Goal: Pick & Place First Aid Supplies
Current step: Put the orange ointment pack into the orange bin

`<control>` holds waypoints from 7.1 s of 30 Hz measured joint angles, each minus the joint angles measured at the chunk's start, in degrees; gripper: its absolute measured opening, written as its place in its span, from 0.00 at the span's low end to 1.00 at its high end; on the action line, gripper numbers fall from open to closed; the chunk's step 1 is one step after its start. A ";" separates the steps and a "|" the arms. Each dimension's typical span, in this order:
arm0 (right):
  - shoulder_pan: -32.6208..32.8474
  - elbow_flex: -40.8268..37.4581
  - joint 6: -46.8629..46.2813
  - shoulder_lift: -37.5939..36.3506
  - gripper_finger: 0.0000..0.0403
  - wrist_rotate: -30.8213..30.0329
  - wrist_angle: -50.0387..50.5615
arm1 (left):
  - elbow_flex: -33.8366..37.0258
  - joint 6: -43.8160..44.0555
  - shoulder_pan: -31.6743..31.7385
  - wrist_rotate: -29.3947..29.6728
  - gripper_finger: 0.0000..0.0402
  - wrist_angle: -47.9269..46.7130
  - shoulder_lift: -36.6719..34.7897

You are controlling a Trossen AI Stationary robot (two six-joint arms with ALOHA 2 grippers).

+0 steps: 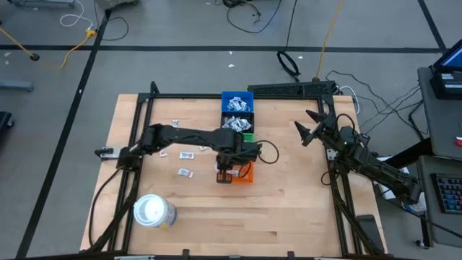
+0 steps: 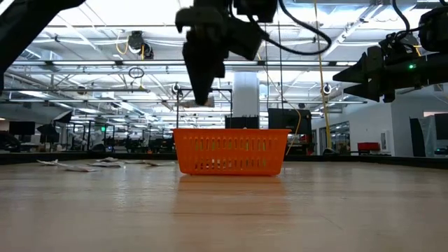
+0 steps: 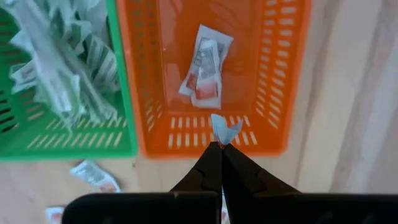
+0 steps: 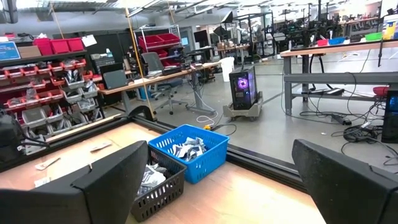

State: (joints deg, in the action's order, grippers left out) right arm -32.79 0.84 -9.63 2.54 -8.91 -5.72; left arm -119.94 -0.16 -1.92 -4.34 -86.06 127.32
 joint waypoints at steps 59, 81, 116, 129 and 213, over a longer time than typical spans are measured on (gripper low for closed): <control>0.01 -0.02 0.00 0.00 0.98 -0.02 0.04 | 42.15 -6.94 -3.58 1.01 0.72 19.88 -23.57; 0.00 -0.02 0.00 0.01 0.98 -0.01 0.03 | 69.12 1.58 -5.58 2.43 0.80 39.25 -37.23; -0.01 0.00 0.00 0.01 0.98 0.00 0.02 | 72.73 4.04 -4.91 1.42 0.01 40.45 -39.00; 0.01 -0.01 0.00 0.00 0.98 -0.01 0.01 | 61.45 3.40 -0.94 -3.56 0.00 23.83 -40.80; 0.01 -0.02 0.00 0.01 0.98 0.00 0.04 | 1.57 0.12 2.81 -4.91 0.67 5.05 3.14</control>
State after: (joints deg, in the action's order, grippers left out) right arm -32.78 0.82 -9.63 2.55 -8.91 -5.67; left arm -118.37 -0.04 0.89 -9.25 -81.01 130.45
